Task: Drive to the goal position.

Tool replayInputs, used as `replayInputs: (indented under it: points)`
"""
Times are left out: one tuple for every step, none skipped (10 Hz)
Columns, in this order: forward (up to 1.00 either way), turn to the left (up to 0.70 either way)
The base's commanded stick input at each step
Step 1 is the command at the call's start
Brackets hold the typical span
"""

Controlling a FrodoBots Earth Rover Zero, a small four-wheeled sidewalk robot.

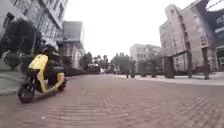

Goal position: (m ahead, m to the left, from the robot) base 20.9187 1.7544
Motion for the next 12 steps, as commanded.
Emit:
replayInputs:
  points:
    - [0.45,0.0]
    - [0.45,0.0]
    - [0.45,0.0]
    - [0.45,0.0]
    - [0.45,0.0]
    - [0.45,0.0]
    - [0.45,0.0]
    - [0.45,0.0]
    - [0.45,0.0]
    - [0.45,0.0]
    - [0.45,0.0]
    - [0.45,0.0]
